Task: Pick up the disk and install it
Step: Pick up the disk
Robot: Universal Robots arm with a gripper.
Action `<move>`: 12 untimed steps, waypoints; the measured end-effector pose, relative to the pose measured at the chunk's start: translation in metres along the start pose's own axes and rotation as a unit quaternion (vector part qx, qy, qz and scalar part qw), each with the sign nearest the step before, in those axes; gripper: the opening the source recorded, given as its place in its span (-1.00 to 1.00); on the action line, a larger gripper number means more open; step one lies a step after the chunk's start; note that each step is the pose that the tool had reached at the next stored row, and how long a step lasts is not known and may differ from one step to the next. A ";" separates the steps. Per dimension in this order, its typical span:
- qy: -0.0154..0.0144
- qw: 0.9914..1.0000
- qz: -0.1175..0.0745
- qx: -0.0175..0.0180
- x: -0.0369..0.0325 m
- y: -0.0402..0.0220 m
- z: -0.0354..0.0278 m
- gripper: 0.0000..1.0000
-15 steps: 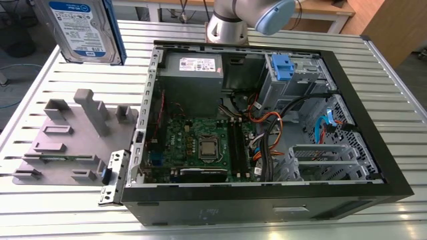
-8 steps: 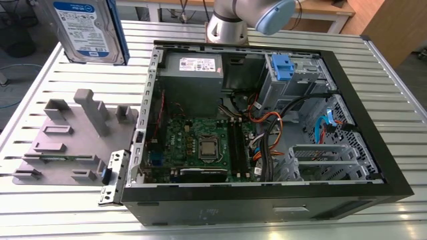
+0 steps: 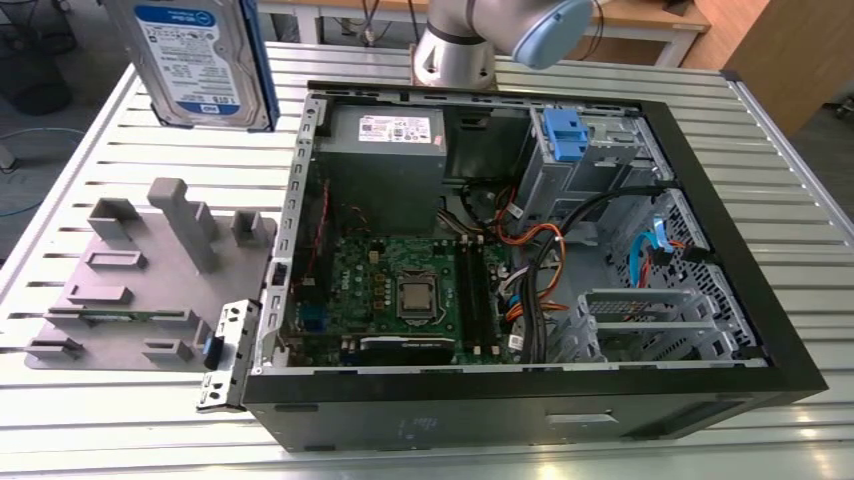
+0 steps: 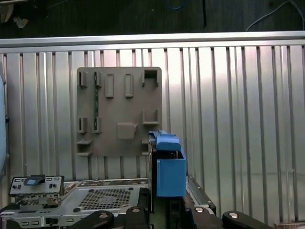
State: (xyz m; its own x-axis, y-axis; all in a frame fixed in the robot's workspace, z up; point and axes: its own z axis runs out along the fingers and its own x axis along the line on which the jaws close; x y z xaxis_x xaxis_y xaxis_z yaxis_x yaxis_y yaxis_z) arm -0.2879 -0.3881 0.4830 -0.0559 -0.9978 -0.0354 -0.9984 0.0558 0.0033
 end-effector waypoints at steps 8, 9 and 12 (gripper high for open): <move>0.000 1.000 0.000 0.000 -0.0014 -0.0250 0.0002 -0.30; 0.000 1.000 0.000 0.000 -0.0016 -0.0282 0.0002 -0.30; 0.000 1.000 0.000 0.000 -0.0020 -0.0361 0.0002 -0.30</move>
State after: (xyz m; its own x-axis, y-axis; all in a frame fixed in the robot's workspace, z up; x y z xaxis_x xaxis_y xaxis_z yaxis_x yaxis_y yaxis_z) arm -0.2517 -0.3881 0.4828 -0.0559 -0.9978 -0.0354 -0.9984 0.0558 0.0033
